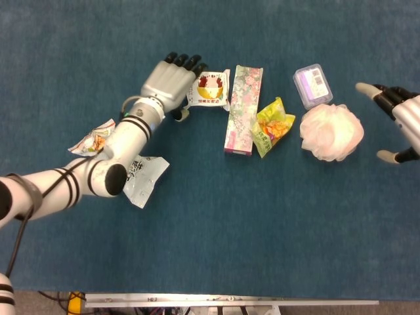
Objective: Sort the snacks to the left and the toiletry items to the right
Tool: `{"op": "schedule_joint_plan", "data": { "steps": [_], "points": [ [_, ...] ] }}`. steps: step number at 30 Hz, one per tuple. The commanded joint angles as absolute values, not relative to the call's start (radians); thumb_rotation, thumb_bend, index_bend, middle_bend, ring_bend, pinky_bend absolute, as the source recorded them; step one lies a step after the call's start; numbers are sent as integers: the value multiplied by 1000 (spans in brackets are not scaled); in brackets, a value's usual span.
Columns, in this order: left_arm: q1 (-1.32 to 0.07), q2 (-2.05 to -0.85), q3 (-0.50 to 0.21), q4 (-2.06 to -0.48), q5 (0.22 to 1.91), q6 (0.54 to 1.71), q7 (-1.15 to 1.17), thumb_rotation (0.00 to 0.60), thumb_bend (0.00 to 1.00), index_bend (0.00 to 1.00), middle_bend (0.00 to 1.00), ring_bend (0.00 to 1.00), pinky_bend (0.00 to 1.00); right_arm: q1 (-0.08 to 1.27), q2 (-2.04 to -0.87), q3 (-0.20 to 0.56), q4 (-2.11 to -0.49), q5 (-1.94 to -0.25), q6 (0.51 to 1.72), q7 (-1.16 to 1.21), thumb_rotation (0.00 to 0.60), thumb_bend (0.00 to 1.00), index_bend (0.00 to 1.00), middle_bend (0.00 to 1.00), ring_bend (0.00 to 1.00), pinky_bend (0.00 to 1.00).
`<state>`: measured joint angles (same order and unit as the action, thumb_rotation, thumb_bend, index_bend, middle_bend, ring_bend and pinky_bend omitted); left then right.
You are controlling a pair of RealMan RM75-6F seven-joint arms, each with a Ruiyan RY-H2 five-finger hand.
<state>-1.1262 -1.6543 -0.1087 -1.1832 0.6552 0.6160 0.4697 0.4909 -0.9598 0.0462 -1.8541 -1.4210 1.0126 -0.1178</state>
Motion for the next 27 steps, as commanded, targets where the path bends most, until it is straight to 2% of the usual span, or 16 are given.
{"op": "schedule_joint_plan", "data": {
  "steps": [1, 13, 22, 27],
  "points": [
    [-1141, -1673, -100, -1172, 637, 620, 488, 600, 272, 61, 0, 0, 18, 487, -958, 44, -1850, -1426, 1016, -109, 600, 0, 10, 208, 262, 513],
    [-1182, -1724, -82, -1092, 555, 604, 534, 600, 272, 68, 0, 0, 18, 475, -952, 40, -1832, -1437, 1022, -78, 600, 0, 10, 208, 262, 513],
    [-1211, -1702, -61, -1109, 507, 568, 554, 600, 272, 235, 0, 0, 18, 469, -953, 41, -1825, -1438, 1027, -64, 600, 0, 10, 208, 262, 513],
    [-1216, -1650, -32, -1189, 505, 574, 565, 600, 272, 257, 0, 0, 18, 466, -952, 43, -1830, -1440, 1031, -65, 600, 0, 10, 208, 262, 513]
  ]
}}
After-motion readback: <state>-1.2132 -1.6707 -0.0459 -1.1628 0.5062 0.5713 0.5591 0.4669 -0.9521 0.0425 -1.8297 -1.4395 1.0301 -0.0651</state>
